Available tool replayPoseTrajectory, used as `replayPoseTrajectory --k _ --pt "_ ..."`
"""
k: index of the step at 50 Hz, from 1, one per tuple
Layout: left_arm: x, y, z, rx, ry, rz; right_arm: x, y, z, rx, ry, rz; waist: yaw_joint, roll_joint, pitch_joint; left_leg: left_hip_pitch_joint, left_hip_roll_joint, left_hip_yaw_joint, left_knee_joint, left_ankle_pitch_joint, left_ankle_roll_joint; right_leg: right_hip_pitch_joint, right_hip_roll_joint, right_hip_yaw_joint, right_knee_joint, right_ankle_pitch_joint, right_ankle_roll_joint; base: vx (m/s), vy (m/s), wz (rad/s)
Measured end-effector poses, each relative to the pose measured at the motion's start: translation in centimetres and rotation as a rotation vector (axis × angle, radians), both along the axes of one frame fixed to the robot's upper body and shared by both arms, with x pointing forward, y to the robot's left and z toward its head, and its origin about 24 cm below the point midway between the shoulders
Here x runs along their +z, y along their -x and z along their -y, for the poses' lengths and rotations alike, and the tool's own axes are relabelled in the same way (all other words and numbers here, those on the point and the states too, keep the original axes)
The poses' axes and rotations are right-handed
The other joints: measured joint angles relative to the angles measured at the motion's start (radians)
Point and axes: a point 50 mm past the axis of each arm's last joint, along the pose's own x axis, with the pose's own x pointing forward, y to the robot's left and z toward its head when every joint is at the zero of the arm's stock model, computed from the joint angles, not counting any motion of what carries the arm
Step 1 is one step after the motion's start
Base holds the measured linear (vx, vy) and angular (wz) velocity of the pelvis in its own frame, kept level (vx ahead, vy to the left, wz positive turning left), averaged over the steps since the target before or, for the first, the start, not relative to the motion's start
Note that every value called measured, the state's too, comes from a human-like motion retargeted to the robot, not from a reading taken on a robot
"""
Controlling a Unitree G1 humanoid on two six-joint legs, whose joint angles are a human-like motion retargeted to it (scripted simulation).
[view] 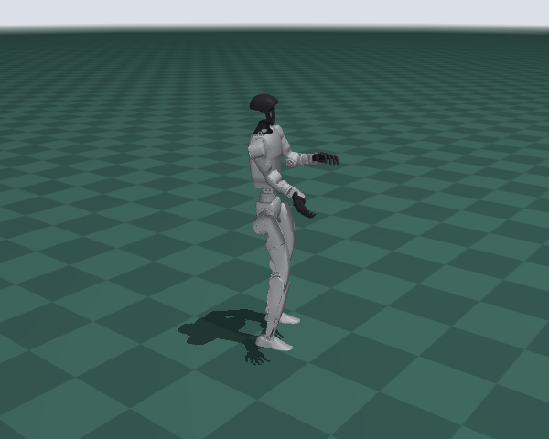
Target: Dance
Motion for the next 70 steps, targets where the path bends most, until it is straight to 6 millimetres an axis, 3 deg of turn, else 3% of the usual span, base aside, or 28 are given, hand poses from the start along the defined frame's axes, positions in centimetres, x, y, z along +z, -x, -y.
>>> replayPoseTrajectory --k 3,4,6,8,10,12,13,15,18,20,22,24,26,28,31,32,33,35,37,40,43,47,50,55,60,64,67,70 --pt "-9.9 1.7 -3.2 0.074 -0.281 -0.303 -11.9 5.2 -7.9 0.355 -0.537 -0.248 0.047 -0.003 0.032 0.065 -0.013 -0.031 -0.017 0.009 -0.014 0.041 0.015 0.033 0.068 -0.079 0.032 0.21 0.07 0.36" --pt "-13.3 2.6 -5.3 0.155 -0.407 -0.439 -14.0 7.4 -11.3 0.562 -0.709 -0.324 0.061 -0.004 0.040 0.078 -0.012 -0.044 -0.015 0.007 -0.019 0.056 0.032 0.067 0.080 -0.102 0.046 0.13 0.00 0.80" --pt "-18.0 4.7 -11.0 0.348 -0.662 -0.691 -15.1 11.3 -17.4 1.022 -0.986 -0.403 0.092 0.003 0.046 0.089 0.007 -0.068 -0.007 -0.001 -0.033 0.078 0.074 0.116 0.102 -0.142 0.059 -0.02 -0.14 0.93" --pt "-18.8 6.2 -16.4 0.533 -0.790 -0.848 -13.8 12.4 -21.0 1.441 -1.035 -0.376 0.133 0.007 0.040 0.074 0.028 -0.096 0.002 -0.008 -0.039 0.069 0.087 0.115 0.129 -0.172 0.059 -0.21 -0.28 1.05" --pt "-17.5 6.4 -20.0 0.743 -0.646 -0.904 -12.3 10.4 -22.4 1.839 -0.843 -0.363 0.171 -0.020 0.032 0.046 0.029 -0.118 0.007 -0.011 -0.028 0.049 0.054 0.072 0.144 -0.182 0.047 -0.27 -0.33 1.33" --pt "-15.4 5.3 -22.0 0.944 -0.263 -0.934 -10.0 6.3 -23.6 2.217 -0.379 -0.368 0.194 -0.054 0.036 0.034 0.040 -0.146 0.017 -0.014 -0.022 0.060 0.018 -0.005 0.144 -0.190 0.021 -0.13 -0.41 1.80" --pt "-14.4 4.4 -22.2 0.994 -0.018 -0.955 -8.6 4.0 -23.7 2.355 -0.087 -0.351 0.198 -0.070 0.045 0.035 0.047 -0.170 0.024 -0.015 -0.021 0.078 -0.005 -0.050 0.144 -0.197 0.017 -0.03 -0.40 2.17" --pt "-11.7 1.6 -20.0 0.906 0.537 -0.938 -4.3 -1.0 -23.3 2.464 0.522 -0.243 0.208 -0.104 0.066 0.032 0.065 -0.217 0.046 -0.019 -0.022 0.130 -0.039 -0.132 0.122 -0.200 0.011 -0.04 -0.40 2.29" --pt "-2.0 -1.6 -14.0 0.374 1.282 -0.527 5.4 -6.2 -21.6 2.246 1.290 0.063 0.203 -0.165 0.089 -0.033 0.083 -0.304 0.116 -0.031 -0.033 0.199 -0.068 -0.232 0.043 -0.176 0.011 -0.19 -0.44 2.29" --pt "4.7 0.8 -13.8 0.048 1.579 -0.085 11.0 -6.8 -20.6 1.978 1.632 0.197 0.163 -0.187 0.096 -0.112 0.087 -0.362 0.192 -0.034 -0.035 0.238 -0.082 -0.320 -0.021 -0.158 0.018 -0.23 -0.42 2.23" --pt "7.2 4.3 -14.9 -0.031 1.748 0.283 14.6 -6.4 -20.3 1.693 1.760 0.280 0.127 -0.194 0.104 -0.185 0.112 -0.360 0.269 -0.024 -0.037 0.261 -0.070 -0.372 -0.070 -0.143 0.020 -0.20 -0.35 1.45" --pt "6.3 7.2 -16.0 0.136 1.878 0.535 16.4 -5.2 -20.2 1.448 1.752 0.382 0.101 -0.184 0.108 -0.235 0.162 -0.318 0.334 -0.029 -0.076 0.271 -0.039 -0.395 -0.107 -0.127 0.019 -0.14 -0.23 0.49" --pt "2.9 9.1 -17.1 0.466 1.881 0.673 15.5 -4.1 -19.8 1.312 1.648 0.447 0.070 -0.168 0.100 -0.270 0.234 -0.217 0.391 -0.039 -0.083 0.284 -0.006 -0.401 -0.137 -0.116 0.026 0.04 -0.13 0.01" --pt "-2.3 10.2 -17.9 0.818 1.775 0.607 11.8 -3.0 -19.4 1.293 1.494 0.411 0.023 -0.139 0.074 -0.302 0.316 -0.150 0.440 -0.056 -0.071 0.292 0.043 -0.382 -0.171 -0.105 0.028 0.14 -0.05 -0.22" --pt "-13.8 10.9 -16.3 1.230 1.741 0.017 1.2 0.1 -18.4 1.511 1.312 0.101 -0.041 -0.106 0.005 -0.327 0.341 -0.202 0.455 -0.085 -0.115 0.302 0.081 -0.388 -0.204 -0.096 0.022 0.18 0.07 -0.51" --pt "-16.9 11.4 -15.1 1.265 1.810 -0.186 -1.9 1.7 -18.0 1.624 1.262 0.003 -0.057 -0.098 -0.013 -0.324 0.344 -0.213 0.451 -0.099 -0.127 0.304 0.089 -0.378 -0.207 -0.095 0.024 0.19 0.07 -0.45" --pt "-18.2 11.5 -14.2 1.196 1.931 -0.298 -3.9 2.7 -17.6 1.740 1.206 -0.047 -0.073 -0.093 -0.019 -0.312 0.354 -0.208 0.440 -0.112 -0.132 0.300 0.097 -0.361 -0.204 -0.096 0.022 0.14 0.04 -0.45" --pt "-17.3 11.5 -13.8 0.958 2.169 -0.180 -5.9 3.2 -16.6 1.922 0.971 -0.030 -0.101 -0.090 -0.020 -0.302 0.356 -0.215 0.425 -0.116 -0.135 0.279 0.103 -0.343 -0.182 -0.097 0.013 0.05 0.02 -0.45" --pt "-14.9 11.9 -16.3 0.876 2.147 0.103 -5.7 2.4 -15.0 1.883 0.829 0.034 -0.111 -0.081 -0.025 -0.300 0.343 -0.225 0.405 -0.101 -0.140 0.257 0.098 -0.331 -0.163 -0.098 0.005 -0.05 0.00 -0.48" --pt "-7.6 9.6 -19.3 0.623 1.843 0.273 0.1 -1.9 -11.3 1.653 1.079 0.203 -0.108 -0.098 -0.030 -0.289 0.338 -0.179 0.355 -0.084 -0.138 0.223 0.088 -0.326 -0.164 -0.093 -0.013 -0.17 0.03 -0.50" --pt "-2.0 7.0 -18.7 0.445 1.697 0.258 5.7 -3.6 -8.1 1.518 1.398 0.209 -0.112 -0.114 -0.031 -0.275 0.335 -0.153 0.311 -0.065 -0.138 0.209 0.085 -0.303 -0.174 -0.081 -0.008 -0.13 0.01 -0.31" --pt "1.7 6.4 -17.4 0.293 1.629 0.276 9.0 -3.9 -4.7 1.451 1.631 0.087 -0.109 -0.131 -0.029 -0.260 0.321 -0.128 0.266 -0.044 -0.121 0.216 0.075 -0.318 -0.206 -0.069 -0.015 -0.01 -0.01 -0.05" --pt "1.9 6.9 -16.5 0.259 1.606 0.279 9.6 -3.5 -1.4 1.438 1.655 -0.040 -0.109 -0.148 -0.017 -0.261 0.306 -0.116 0.248 -0.035 -0.108 0.218 0.066 -0.332 -0.223 -0.065 -0.021 0.01 -0.01 0.06" --pt "-4.2 7.2 -14.1 0.411 1.712 0.031 7.0 -0.6 5.1 1.470 1.582 -0.404 -0.136 -0.165 -0.013 -0.332 0.287 -0.093 0.341 -0.117 -0.058 0.222 0.037 -0.397 -0.229 -0.076 -0.012 0.09 -0.01 0.69" --pt "-15.4 8.7 -10.8 0.651 1.524 -0.533 0.2 6.0 9.8 1.489 1.419 -0.838 -0.073 -0.146 -0.009 -0.419 0.279 -0.111 0.515 -0.095 0.035 0.238 0.002 -0.396 -0.231 -0.082 0.020 0.18 0.13 0.60" --pt "-22.2 12.7 -10.3 0.870 1.314 -0.851 -6.1 9.2 6.0 1.589 1.262 -0.852 -0.031 -0.098 0.001 -0.392 0.168 -0.366 0.474 -0.115 -0.113 0.255 -0.023 -0.388 -0.222 -0.089 0.034 0.22 0.27 0.06" --pt "-24.8 15.4 -11.1 0.995 1.228 -0.987 -9.2 9.0 -0.4 1.681 1.171 -0.697 -0.027 -0.056 -0.004 -0.353 0.159 -0.265 0.455 -0.140 -0.053 0.255 -0.043 -0.380 -0.193 -0.088 0.039 0.34 0.35 -0.18" --pt "-25.5 16.8 -13.4 1.106 1.203 -1.006 -9.4 7.2 -7.4 1.771 1.208 -0.510 -0.060 -0.024 -0.020 -0.336 0.118 -0.257 0.427 -0.117 -0.045 0.227 -0.074 -0.370 -0.155 -0.085 0.026 0.31 0.36 -0.33"
